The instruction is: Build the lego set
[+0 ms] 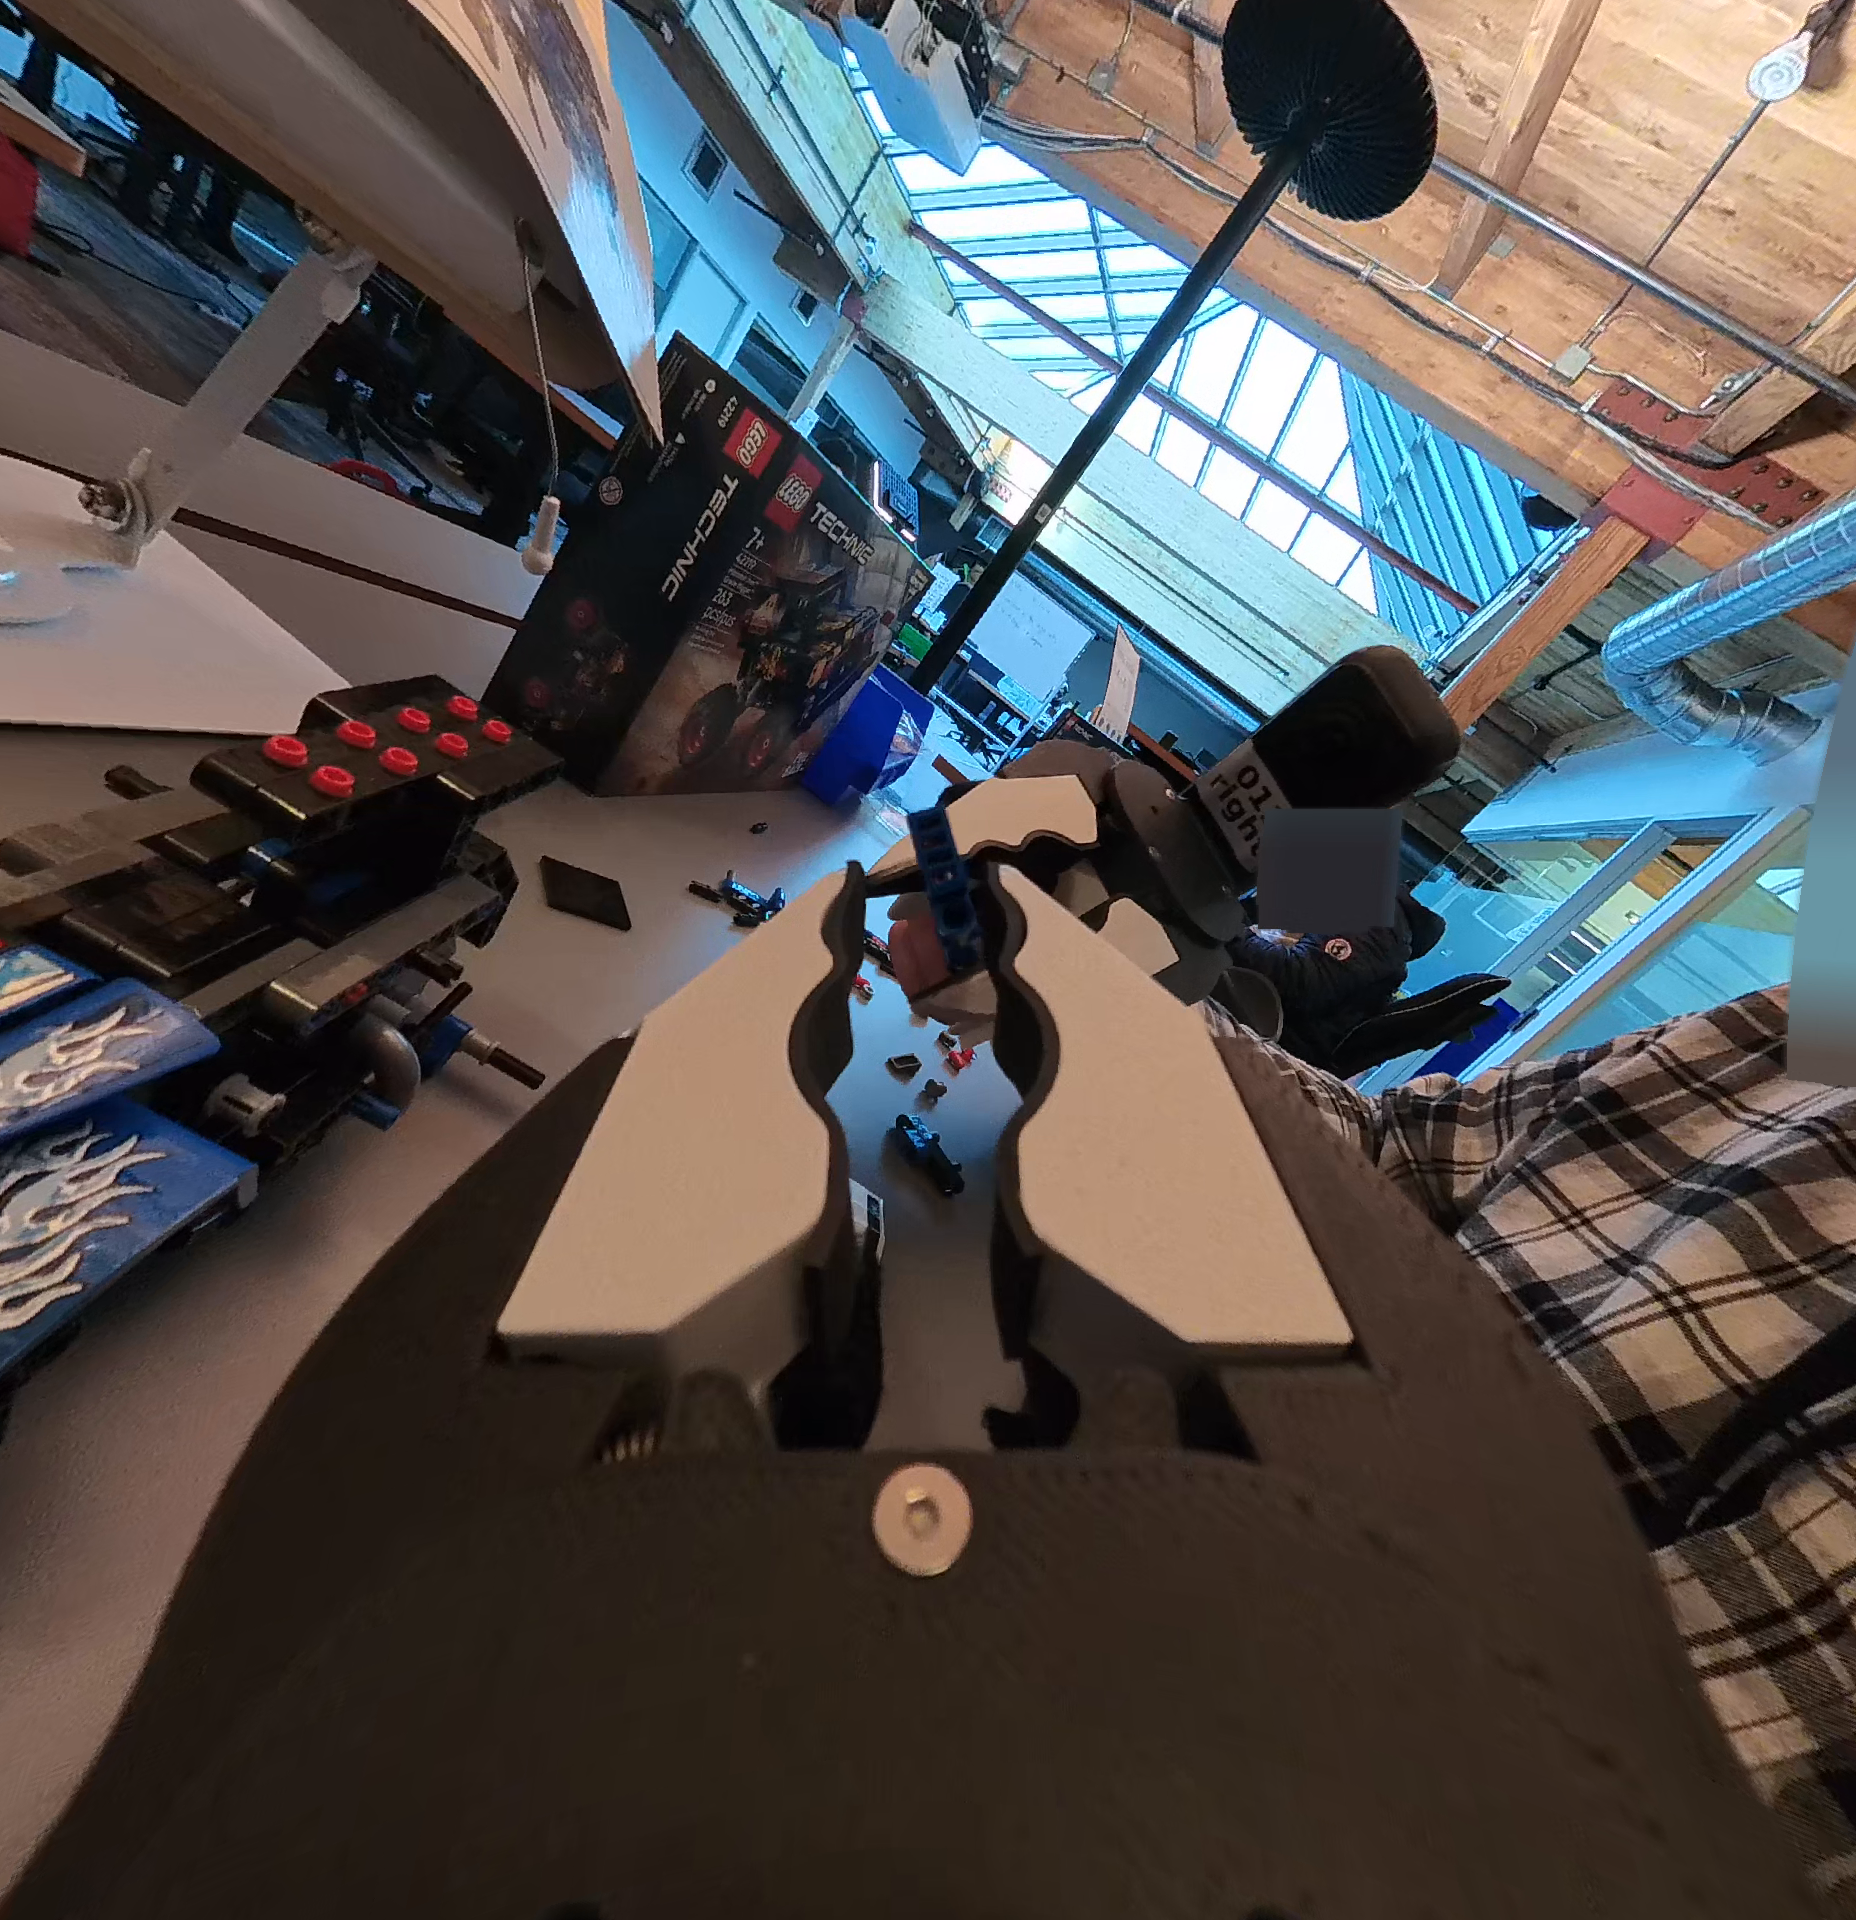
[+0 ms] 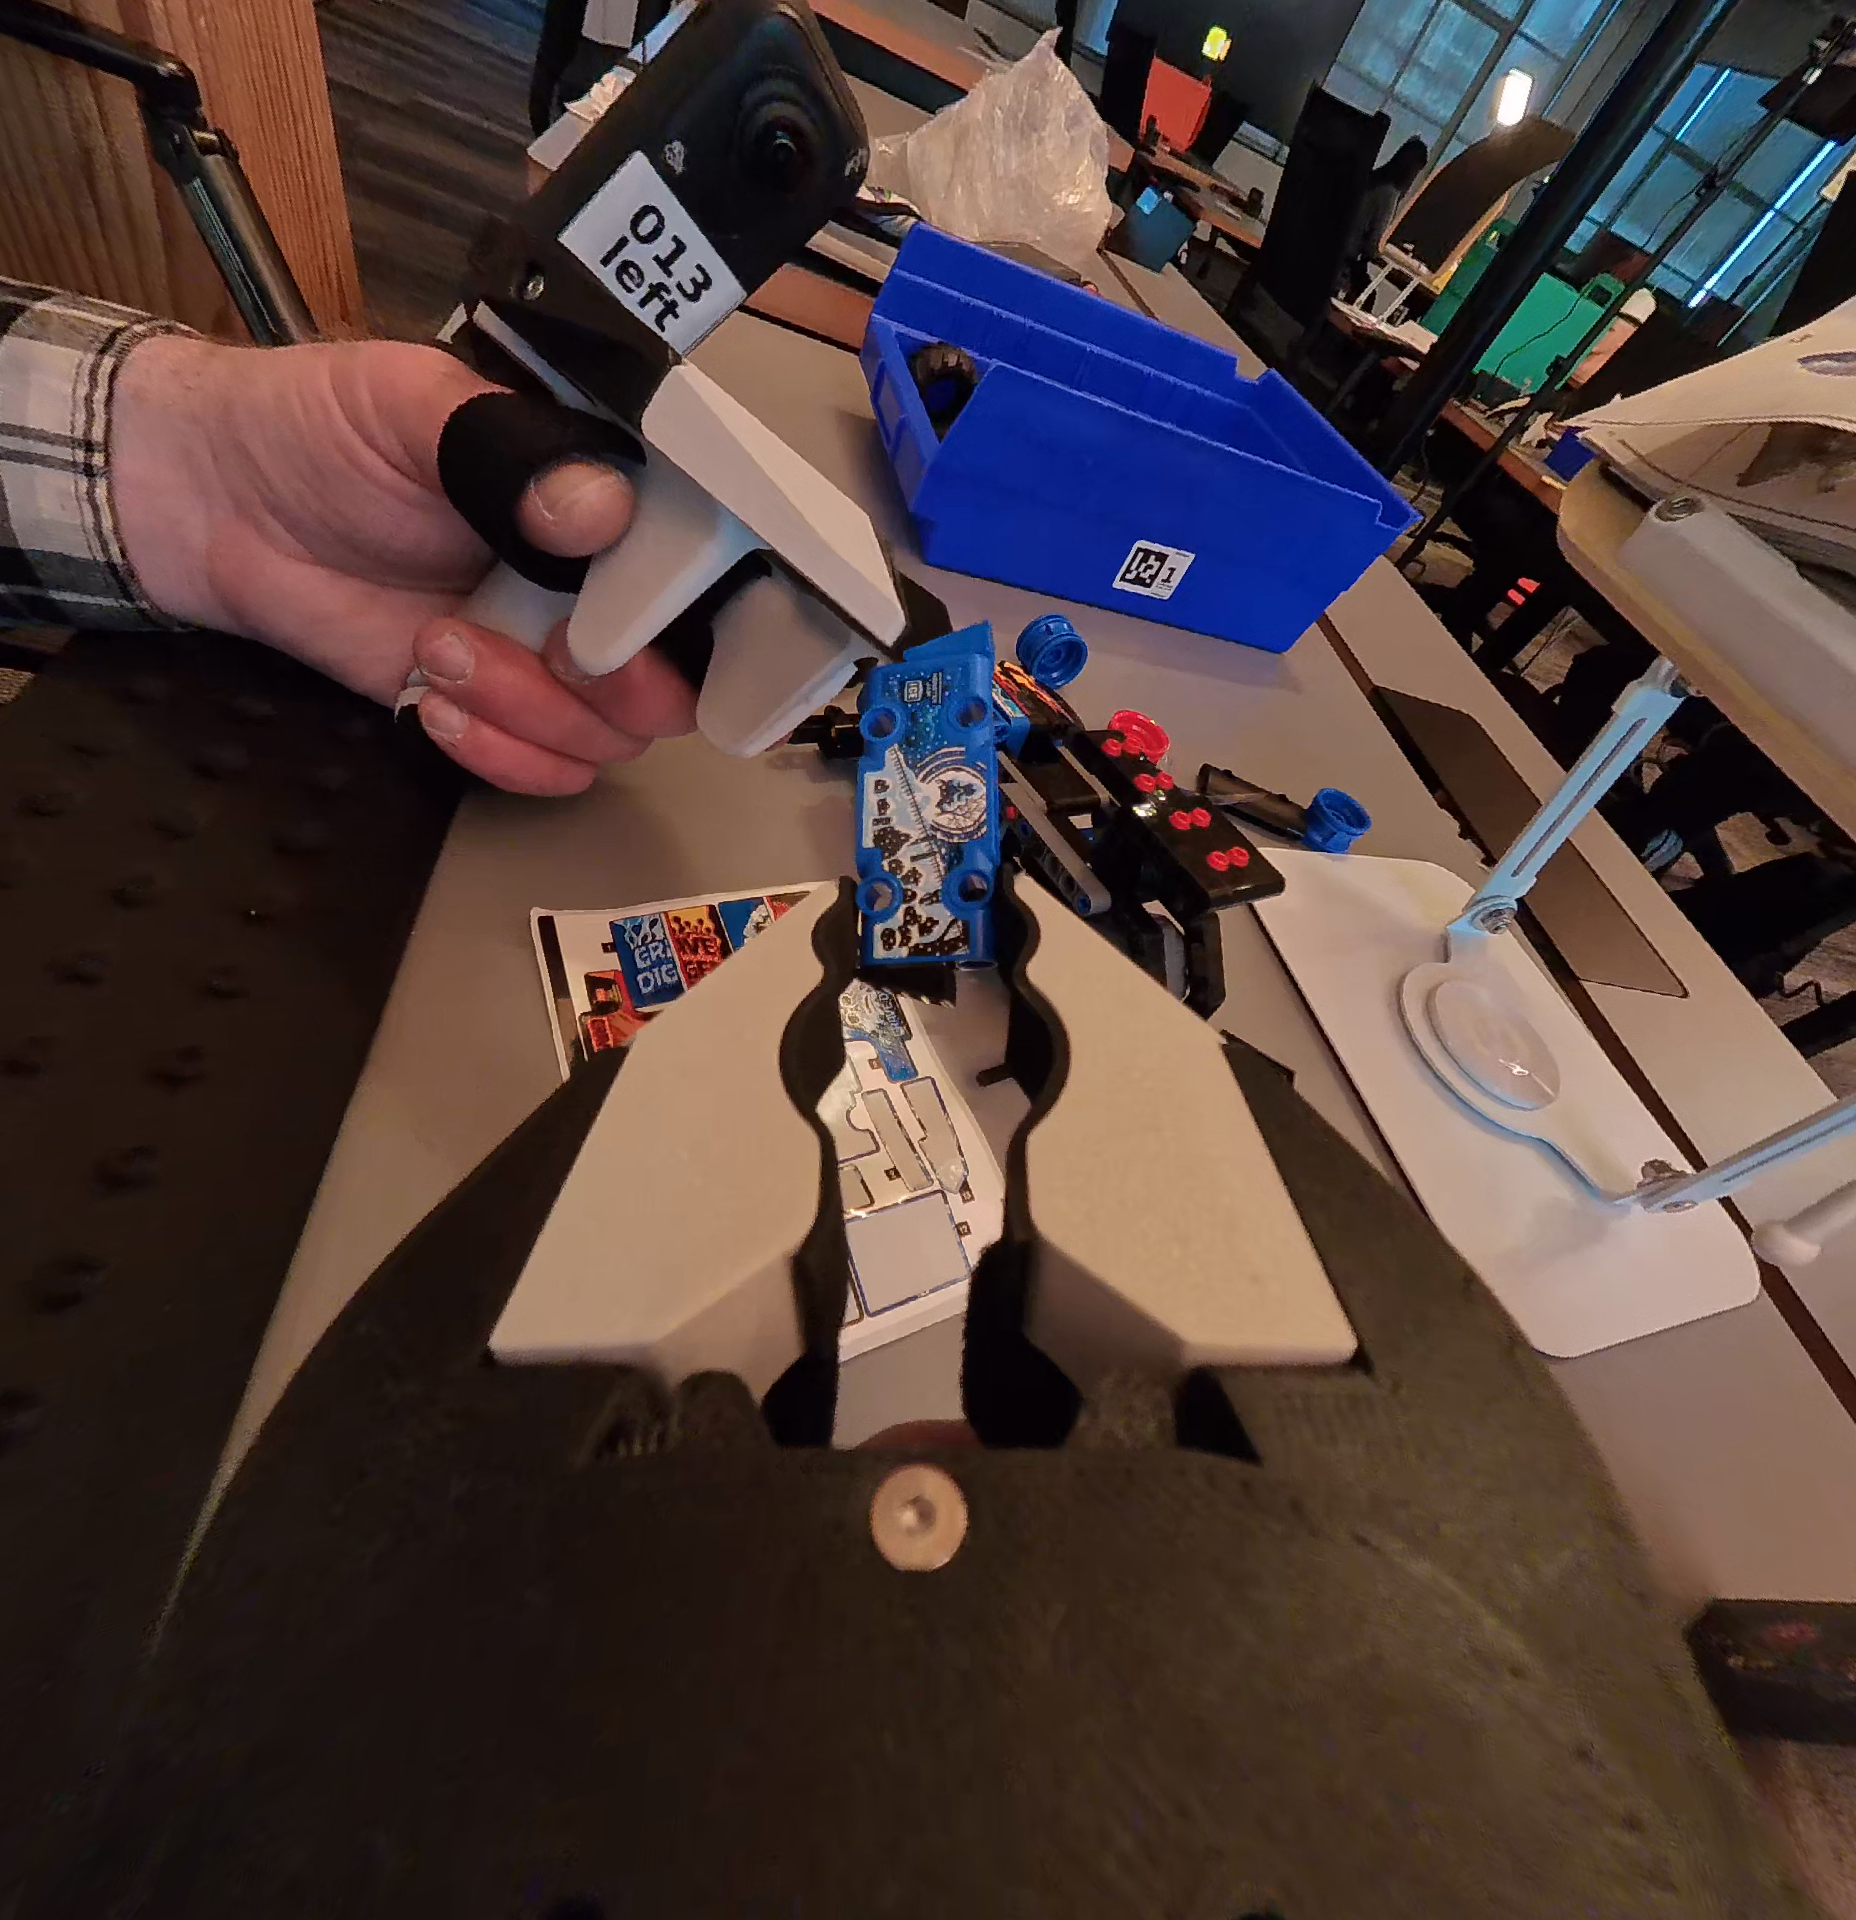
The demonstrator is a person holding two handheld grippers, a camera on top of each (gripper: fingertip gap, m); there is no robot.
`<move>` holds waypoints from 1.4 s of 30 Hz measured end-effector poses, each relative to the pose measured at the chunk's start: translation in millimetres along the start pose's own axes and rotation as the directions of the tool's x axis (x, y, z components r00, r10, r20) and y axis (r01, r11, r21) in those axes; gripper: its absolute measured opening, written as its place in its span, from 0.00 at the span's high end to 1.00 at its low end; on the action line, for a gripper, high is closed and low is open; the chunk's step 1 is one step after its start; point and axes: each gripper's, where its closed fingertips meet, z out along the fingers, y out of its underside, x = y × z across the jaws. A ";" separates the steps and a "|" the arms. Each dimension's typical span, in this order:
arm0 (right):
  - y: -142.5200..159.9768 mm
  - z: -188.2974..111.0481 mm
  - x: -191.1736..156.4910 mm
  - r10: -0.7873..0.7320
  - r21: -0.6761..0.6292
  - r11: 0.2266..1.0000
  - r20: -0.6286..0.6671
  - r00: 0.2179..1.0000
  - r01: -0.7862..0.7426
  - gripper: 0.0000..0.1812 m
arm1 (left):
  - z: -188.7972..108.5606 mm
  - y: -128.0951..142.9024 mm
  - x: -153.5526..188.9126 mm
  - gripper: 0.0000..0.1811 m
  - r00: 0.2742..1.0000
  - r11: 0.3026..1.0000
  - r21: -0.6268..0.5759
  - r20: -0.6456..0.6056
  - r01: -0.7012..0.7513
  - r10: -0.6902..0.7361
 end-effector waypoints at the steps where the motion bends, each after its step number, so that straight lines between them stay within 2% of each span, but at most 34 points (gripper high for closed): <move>1: 0.2 0.3 -0.2 -0.004 -0.002 1.000 0.000 1.000 0.004 0.86 | 0.2 0.4 0.1 0.89 1.000 1.000 -0.002 0.000 -0.001 0.001; 10: 1.5 2.2 -3.5 -0.057 -0.025 0.998 -0.008 0.998 0.057 0.86 | 1.8 3.5 2.4 0.90 1.000 1.000 -0.021 -0.009 -0.011 0.011; 13: 0.8 2.9 -5.4 -0.068 -0.024 0.997 -0.004 0.998 0.068 0.86 | 2.2 4.3 3.2 0.95 1.000 1.000 -0.026 -0.012 -0.014 0.014; 20: -0.5 2.7 -5.4 -0.067 -0.017 0.998 -0.003 0.998 0.067 0.86 | 2.1 4.1 4.1 0.96 1.000 0.999 -0.025 -0.011 -0.028 0.028; 29: -8.4 -1.0 -6.5 0.051 0.052 0.997 0.061 0.997 -0.054 0.86 | 1.0 2.0 4.3 0.97 0.999 0.999 -0.013 -0.006 -0.039 0.039; 35: -11.4 -2.9 -7.1 0.180 0.086 0.978 0.135 0.974 -0.193 0.87 | 1.9 3.3 7.6 0.97 0.998 0.998 -0.019 -0.015 -0.061 0.061; 42: -11.7 -2.6 -6.4 0.120 0.077 0.989 0.099 0.988 -0.128 0.89 | 2.6 4.5 7.4 0.97 0.998 0.997 -0.025 -0.010 -0.069 0.069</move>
